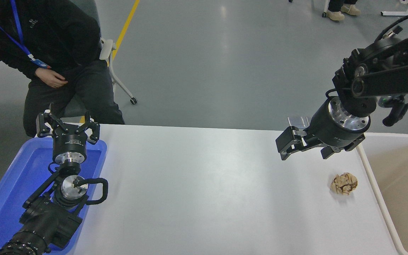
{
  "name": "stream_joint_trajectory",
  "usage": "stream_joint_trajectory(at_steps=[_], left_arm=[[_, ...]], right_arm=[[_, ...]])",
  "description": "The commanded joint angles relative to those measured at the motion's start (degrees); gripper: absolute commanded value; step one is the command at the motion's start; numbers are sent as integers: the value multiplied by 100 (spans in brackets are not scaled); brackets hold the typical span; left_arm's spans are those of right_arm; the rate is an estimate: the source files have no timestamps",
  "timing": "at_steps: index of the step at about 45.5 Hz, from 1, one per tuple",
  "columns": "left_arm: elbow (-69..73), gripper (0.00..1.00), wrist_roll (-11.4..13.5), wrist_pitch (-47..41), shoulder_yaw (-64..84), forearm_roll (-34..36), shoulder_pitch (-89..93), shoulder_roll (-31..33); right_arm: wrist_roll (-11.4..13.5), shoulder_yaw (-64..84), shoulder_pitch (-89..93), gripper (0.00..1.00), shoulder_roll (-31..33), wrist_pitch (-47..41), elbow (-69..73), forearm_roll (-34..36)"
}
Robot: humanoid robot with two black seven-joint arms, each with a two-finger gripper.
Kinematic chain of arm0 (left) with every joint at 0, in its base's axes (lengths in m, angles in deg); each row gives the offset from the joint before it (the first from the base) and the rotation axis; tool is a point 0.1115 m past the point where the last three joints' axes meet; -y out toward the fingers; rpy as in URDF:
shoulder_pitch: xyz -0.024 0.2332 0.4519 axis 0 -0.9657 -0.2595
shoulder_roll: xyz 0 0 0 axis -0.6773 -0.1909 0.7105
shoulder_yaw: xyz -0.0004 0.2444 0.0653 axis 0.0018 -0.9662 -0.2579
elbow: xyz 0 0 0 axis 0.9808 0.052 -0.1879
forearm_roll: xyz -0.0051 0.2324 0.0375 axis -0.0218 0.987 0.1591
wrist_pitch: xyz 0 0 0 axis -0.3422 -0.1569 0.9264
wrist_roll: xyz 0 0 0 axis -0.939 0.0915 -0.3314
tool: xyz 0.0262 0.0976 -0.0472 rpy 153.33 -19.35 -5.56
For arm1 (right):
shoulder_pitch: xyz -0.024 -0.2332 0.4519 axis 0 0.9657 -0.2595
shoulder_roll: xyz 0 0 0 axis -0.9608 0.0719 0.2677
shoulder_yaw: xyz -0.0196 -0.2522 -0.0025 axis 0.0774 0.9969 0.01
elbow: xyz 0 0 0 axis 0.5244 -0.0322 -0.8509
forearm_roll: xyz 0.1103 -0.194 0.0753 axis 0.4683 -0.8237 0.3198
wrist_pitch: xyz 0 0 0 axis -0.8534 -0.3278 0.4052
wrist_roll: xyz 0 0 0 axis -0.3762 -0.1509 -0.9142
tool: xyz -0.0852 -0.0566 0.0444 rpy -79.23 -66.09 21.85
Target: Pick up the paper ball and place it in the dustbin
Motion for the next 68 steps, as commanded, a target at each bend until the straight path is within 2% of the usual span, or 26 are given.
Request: stream_joint_trajectory(at_steps=[1, 7, 12, 18, 25, 43, 53, 63, 68], left_arm=[[0, 99, -5, 0, 0, 1, 1, 0], [0, 99, -5, 0, 0, 1, 1, 0], [0, 99, -4, 0, 0, 1, 1, 0], [0, 99, -5, 0, 0, 1, 1, 0], [0, 99, -5, 0, 0, 1, 1, 0], [0, 99, -5, 0, 0, 1, 1, 0], [0, 99, -5, 0, 0, 9, 1, 0], [0, 99, -5, 0, 0, 9, 1, 0], [0, 99, -4, 0, 0, 1, 1, 0]], right_arm=[[0, 11, -1, 100, 4, 129, 1, -180], [0, -6, 61, 100, 39, 155, 1, -188], [0, 2, 350, 100, 381, 269, -34, -311], [0, 38, 745, 100, 601, 366, -201, -820], [0, -59, 1413, 100, 891, 884, -552, -1470], [-9, -437, 3110, 100, 1032, 1289, -1958, -2842], [0, -841, 3936, 100, 1050, 1447, -2687, -3089], [-18, -1236, 5087, 100, 1208, 1377, -4120, -3176], [-88, -1359, 5431, 100, 1392, 1377, -4437, -3536]])
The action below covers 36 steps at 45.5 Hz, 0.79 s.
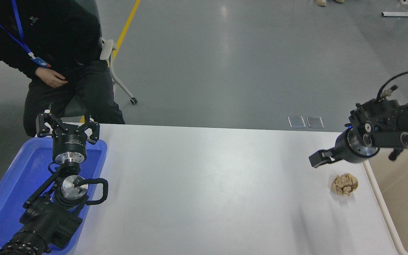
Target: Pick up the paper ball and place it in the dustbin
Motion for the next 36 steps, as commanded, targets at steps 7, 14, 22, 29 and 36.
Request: stream_joint_trajectory(at_steps=[7, 14, 22, 29, 36], left_arm=[[0, 99, 10, 0, 0, -4, 0, 0], [0, 99, 1, 0, 0, -4, 0, 0], [0, 99, 1, 0, 0, -4, 0, 0], [0, 99, 1, 0, 0, -4, 0, 0], [0, 99, 1, 0, 0, 4, 0, 0]], right_arm=[[-139, -668, 1504, 100, 378, 39, -1486, -594], [-253, -721, 1646, 100, 360, 56, -1609, -585], [-253, -985, 1874, 100, 342, 91, -1679, -585], [-253, -1213, 2067, 100, 272, 91, -1847, -576], [-271, -1301, 2146, 100, 193, 91, -1925, -585]])
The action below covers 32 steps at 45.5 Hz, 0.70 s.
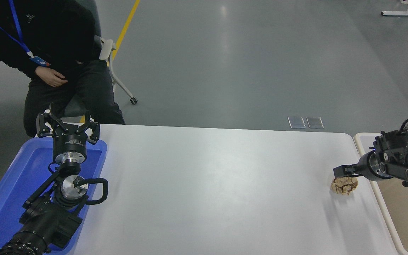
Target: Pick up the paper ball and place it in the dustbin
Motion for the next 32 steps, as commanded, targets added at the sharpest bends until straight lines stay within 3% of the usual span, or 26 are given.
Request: stream_joint_trajectory(at_steps=[1, 32], left_arm=[[0, 99, -2, 0, 0, -1, 0, 0], [0, 99, -2, 0, 0, 8, 0, 0]], right_arm=[[-25, -226, 255, 100, -117, 10, -249, -11], [-34, -164, 1019, 100, -591, 476, -891, -37]])
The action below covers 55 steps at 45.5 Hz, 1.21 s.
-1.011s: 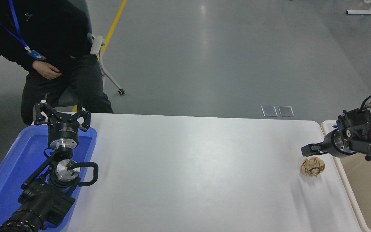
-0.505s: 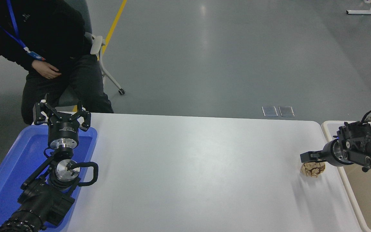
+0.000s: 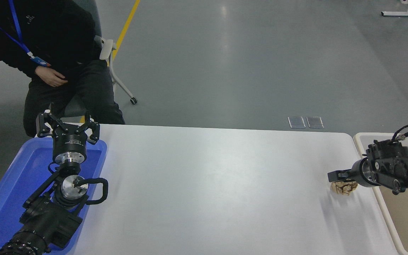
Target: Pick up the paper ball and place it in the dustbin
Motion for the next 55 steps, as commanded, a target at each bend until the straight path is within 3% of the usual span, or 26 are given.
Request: stream_joint_trajectory(at_steps=[1, 27, 32, 37, 42, 45, 55], left_arm=[[0, 99, -2, 0, 0, -2, 0, 0], [0, 99, -2, 0, 0, -2, 0, 0], [0, 99, -2, 0, 0, -2, 0, 0], [0, 99, -2, 0, 0, -2, 0, 0], [0, 99, -2, 0, 0, -2, 0, 0], [0, 99, -2, 0, 0, -2, 0, 0], [0, 99, -2, 0, 0, -2, 0, 0]], right_arm=[[-1, 8, 230, 100, -142, 161, -180, -3], [8, 25, 512, 99, -326, 187, -830, -3], [-1, 25, 547, 83, -326, 187, -831, -3], [-1, 52, 556, 47, -335, 187, -839, -11], [-1, 60, 556, 32, -335, 170, -857, -11], [-1, 52, 556, 2, -335, 170, -874, -29], [-36, -36, 494, 0, -248, 144, -998, 32]])
